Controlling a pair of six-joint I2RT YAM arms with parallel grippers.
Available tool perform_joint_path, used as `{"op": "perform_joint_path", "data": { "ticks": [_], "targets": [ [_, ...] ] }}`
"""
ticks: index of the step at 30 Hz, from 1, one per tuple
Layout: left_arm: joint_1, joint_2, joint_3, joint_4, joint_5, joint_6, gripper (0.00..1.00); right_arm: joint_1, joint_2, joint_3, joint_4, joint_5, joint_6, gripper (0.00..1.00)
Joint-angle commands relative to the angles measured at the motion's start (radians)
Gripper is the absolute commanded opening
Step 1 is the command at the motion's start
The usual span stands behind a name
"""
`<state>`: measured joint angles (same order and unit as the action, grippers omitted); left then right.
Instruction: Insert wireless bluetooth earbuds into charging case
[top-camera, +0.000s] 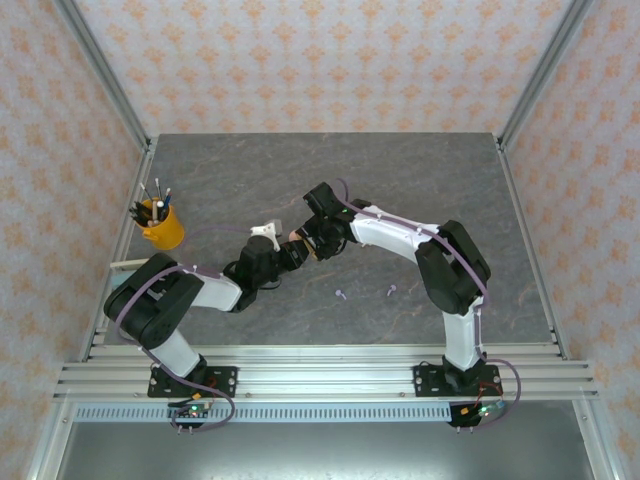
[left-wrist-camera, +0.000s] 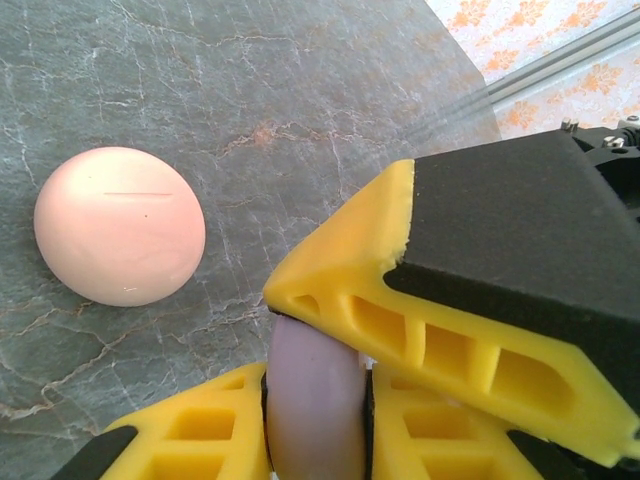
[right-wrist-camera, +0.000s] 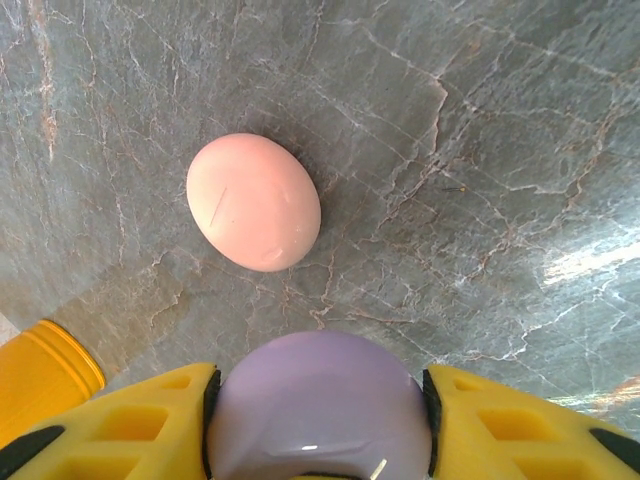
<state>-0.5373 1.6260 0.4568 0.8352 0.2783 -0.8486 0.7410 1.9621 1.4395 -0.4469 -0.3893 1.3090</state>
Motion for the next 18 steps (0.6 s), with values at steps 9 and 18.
{"op": "perform_joint_path", "data": {
  "ticks": [9, 18],
  "targets": [
    [-0.021, -0.001, 0.042, -0.011, 0.007, 0.017, 0.04, 0.005, -0.036, -0.005, 0.011, -0.020, 0.003, 0.56],
    [-0.021, -0.073, 0.048, -0.129, 0.018, 0.062, 0.00, -0.098, -0.160, -0.055, 0.025, 0.001, -0.061, 0.75]
  ]
}}
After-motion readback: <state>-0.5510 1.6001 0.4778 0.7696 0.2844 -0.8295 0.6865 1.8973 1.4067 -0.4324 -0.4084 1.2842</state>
